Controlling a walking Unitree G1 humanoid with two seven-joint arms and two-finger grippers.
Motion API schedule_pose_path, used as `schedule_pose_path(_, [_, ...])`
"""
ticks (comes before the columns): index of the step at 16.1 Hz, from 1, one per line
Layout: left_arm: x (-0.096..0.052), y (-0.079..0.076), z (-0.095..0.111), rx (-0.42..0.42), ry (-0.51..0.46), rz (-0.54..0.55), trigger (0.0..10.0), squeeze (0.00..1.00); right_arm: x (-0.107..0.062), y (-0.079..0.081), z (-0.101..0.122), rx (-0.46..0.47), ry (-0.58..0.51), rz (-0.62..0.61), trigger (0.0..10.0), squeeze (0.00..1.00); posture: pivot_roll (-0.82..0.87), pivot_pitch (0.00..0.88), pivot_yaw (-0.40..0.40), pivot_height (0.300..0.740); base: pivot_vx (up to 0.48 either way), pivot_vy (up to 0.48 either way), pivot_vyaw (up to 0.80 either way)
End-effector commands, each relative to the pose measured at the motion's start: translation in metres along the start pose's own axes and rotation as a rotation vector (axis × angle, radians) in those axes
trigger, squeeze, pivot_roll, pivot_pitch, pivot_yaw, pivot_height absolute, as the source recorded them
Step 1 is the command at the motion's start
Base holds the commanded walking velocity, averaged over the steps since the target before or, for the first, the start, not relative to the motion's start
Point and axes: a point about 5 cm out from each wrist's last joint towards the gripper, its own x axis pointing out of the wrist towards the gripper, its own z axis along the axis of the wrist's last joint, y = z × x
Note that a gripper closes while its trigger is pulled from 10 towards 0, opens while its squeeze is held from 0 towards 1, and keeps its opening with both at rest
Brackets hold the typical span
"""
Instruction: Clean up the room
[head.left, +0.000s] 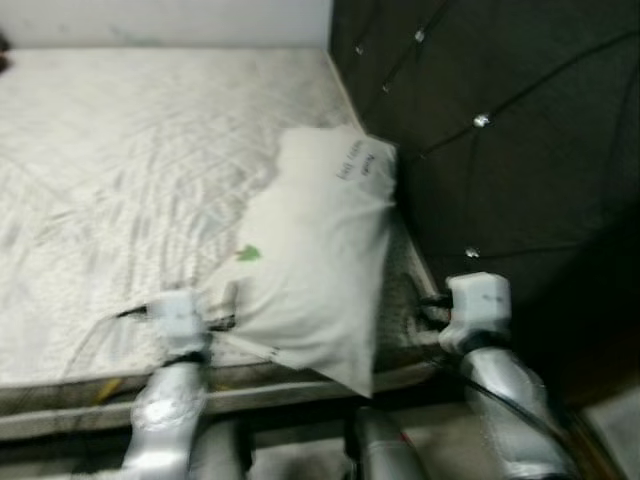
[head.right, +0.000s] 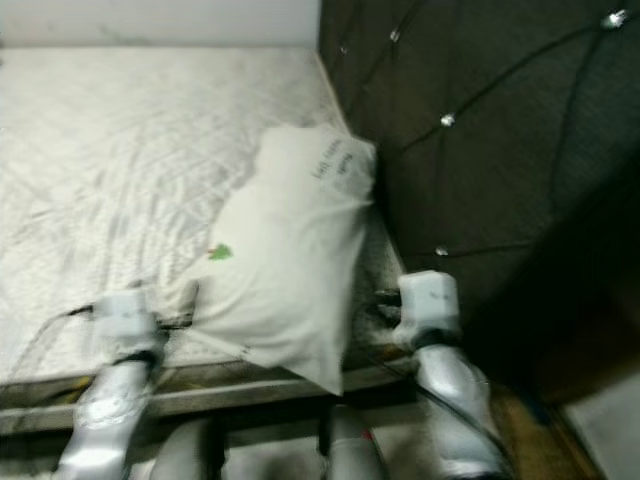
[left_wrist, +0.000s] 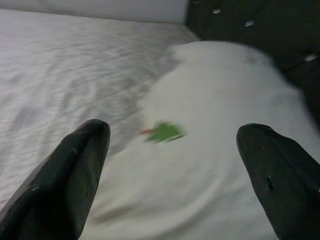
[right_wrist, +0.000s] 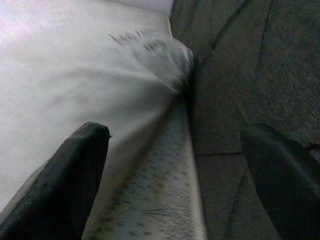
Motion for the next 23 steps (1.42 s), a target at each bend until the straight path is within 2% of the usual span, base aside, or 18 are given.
schedule_pose_path(1, [-0.003,0.014,0.001,0.025,0.005,0.036,10.0,0.0,0.007,0.012,0.013,0.018,-0.052,0.035,10.0,0.0,-0.03,0.064,-0.042,0.636,0.326,0.0,0.0])
schedule_pose_path(13, [-0.005,0.017,-0.005,0.033,0.046,0.07,10.0,0.0,0.009,0.016,0.012,0.045,-0.044,0.078,10.0,0.0,-0.02,0.062,-0.048,0.636,0.0,0.0,0.0])
schedule_pose_path(19, [-0.01,0.022,-0.014,0.058,0.105,0.101,10.0,0.0,0.009,0.023,0.01,0.038,-0.031,0.14,10.0,0.0,-0.01,0.065,-0.056,0.566,0.0,0.0,0.0])
schedule_pose_path(23, [-0.011,0.024,-0.013,0.068,0.109,0.115,10.0,0.0,0.012,0.023,0.004,0.022,0.011,0.153,10.0,0.0,0.0,0.08,-0.059,0.566,0.0,0.0,0.0])
